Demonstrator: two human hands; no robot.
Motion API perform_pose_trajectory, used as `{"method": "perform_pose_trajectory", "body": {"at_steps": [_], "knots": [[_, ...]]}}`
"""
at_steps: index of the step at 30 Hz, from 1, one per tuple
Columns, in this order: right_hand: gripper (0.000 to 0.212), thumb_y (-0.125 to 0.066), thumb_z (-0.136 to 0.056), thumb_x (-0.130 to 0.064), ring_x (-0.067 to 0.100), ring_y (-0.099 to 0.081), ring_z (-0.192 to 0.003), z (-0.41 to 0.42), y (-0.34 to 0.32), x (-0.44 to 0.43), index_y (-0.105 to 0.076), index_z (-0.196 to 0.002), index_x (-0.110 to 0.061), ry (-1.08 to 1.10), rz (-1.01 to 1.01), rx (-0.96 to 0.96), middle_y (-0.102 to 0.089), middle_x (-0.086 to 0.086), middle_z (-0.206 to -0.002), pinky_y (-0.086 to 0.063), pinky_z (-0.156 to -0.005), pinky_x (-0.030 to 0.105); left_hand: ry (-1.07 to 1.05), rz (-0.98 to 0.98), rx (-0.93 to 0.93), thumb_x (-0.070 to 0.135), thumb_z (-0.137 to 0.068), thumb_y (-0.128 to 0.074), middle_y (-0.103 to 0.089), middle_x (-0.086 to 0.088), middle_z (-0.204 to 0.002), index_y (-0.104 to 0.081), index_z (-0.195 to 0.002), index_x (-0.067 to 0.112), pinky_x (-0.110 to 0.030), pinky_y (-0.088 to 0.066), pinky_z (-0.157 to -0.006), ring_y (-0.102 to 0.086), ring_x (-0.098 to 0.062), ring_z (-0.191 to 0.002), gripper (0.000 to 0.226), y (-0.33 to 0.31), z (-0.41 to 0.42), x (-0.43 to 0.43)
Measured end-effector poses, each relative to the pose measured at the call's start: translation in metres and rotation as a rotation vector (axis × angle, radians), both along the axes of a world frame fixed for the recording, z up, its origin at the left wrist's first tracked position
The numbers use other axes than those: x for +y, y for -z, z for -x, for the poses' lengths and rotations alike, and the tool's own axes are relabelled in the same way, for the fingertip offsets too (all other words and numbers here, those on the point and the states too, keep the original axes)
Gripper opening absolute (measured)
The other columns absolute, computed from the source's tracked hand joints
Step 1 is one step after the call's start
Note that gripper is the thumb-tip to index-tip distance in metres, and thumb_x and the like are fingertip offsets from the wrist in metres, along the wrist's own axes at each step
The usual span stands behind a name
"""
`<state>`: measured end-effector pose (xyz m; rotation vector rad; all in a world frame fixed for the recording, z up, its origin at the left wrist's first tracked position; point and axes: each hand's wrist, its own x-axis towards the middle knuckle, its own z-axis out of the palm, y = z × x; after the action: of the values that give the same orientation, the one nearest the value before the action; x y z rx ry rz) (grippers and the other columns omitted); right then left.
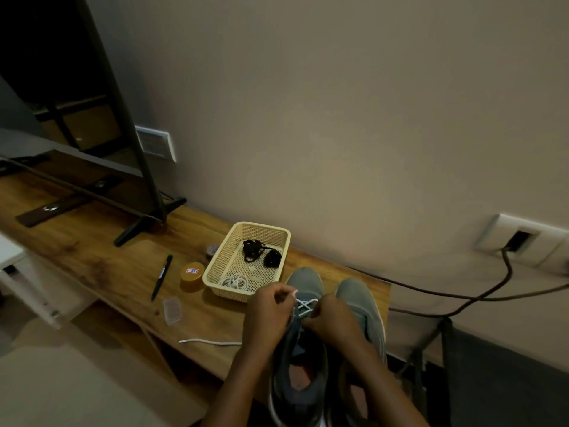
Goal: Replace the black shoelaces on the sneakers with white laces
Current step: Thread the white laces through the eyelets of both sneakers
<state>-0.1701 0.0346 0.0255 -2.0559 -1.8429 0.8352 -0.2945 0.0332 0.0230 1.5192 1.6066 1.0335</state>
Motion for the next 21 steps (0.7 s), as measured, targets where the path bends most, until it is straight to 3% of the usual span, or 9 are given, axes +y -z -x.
{"method": "perform_pose_trajectory", "body": {"at_steps": [2,6,9,12,17,21], "knots": [[0.027,-0.064,-0.079,-0.019,0.01,-0.047,-0.054,0.002,0.002,-0.002,-0.046,-0.06,-0.016,-0.017,0.014,-0.035,-0.047,-0.002,-0.06,-0.031,-0.044,0.02,0.002,0.038,0.108,0.024,-0.088,-0.063,-0.068,0.005,-0.082,-0.069,-0.084,0.021,-0.031,-0.053,-0.072,-0.063,-0.011,-0.079,0.008,0.005,-0.006,-0.004],[0.034,-0.052,-0.086,-0.01,0.018,-0.045,-0.061,0.002,0.002,-0.005,-0.036,-0.057,-0.016,-0.036,0.006,-0.081,-0.053,0.01,-0.071,-0.032,-0.053,0.025,0.025,0.08,0.29,0.031,-0.089,-0.061,-0.07,0.007,-0.093,-0.07,-0.092,0.027,-0.031,-0.051,-0.074,-0.063,-0.012,-0.085,0.01,0.008,-0.01,-0.007],[0.025,-0.048,-0.085,-0.003,0.02,-0.048,-0.071,-0.005,0.001,-0.002,-0.051,-0.061,-0.005,0.017,0.042,-0.012,-0.056,0.023,-0.08,-0.03,-0.059,0.023,0.042,0.075,0.373,0.03,-0.089,-0.061,-0.069,0.005,-0.098,-0.07,-0.093,0.028,-0.03,-0.05,-0.073,-0.063,-0.015,-0.09,0.011,0.008,-0.013,-0.011],[0.019,-0.046,-0.085,-0.001,0.021,-0.051,-0.073,-0.013,0.006,0.003,-0.064,-0.079,0.003,0.072,0.068,0.079,-0.055,0.016,-0.076,-0.034,-0.061,0.024,0.06,0.052,0.438,0.027,-0.089,-0.058,-0.069,0.001,-0.101,-0.071,-0.095,0.023,-0.028,-0.047,-0.072,-0.063,-0.018,-0.094,0.015,0.008,-0.019,-0.013],[0.031,-0.042,-0.085,0.004,0.011,-0.04,-0.05,-0.022,0.001,0.005,-0.051,-0.058,-0.006,0.08,0.115,0.16,-0.044,0.006,-0.055,-0.031,-0.045,0.02,0.068,0.036,0.489,0.028,-0.09,-0.057,-0.069,-0.001,-0.102,-0.073,-0.095,0.021,-0.028,-0.044,-0.074,-0.063,-0.018,-0.096,0.018,0.014,-0.026,-0.011],[0.037,-0.045,-0.083,0.007,0.01,-0.036,-0.046,-0.025,0.002,0.007,-0.044,-0.051,-0.011,0.091,0.132,0.192,-0.039,0.004,-0.051,-0.029,-0.042,0.019,0.061,-0.015,0.458,0.028,-0.09,-0.059,-0.07,0.001,-0.099,-0.074,-0.092,0.02,-0.029,-0.041,-0.078,-0.062,-0.016,-0.094,0.017,0.02,-0.026,-0.007]]}}
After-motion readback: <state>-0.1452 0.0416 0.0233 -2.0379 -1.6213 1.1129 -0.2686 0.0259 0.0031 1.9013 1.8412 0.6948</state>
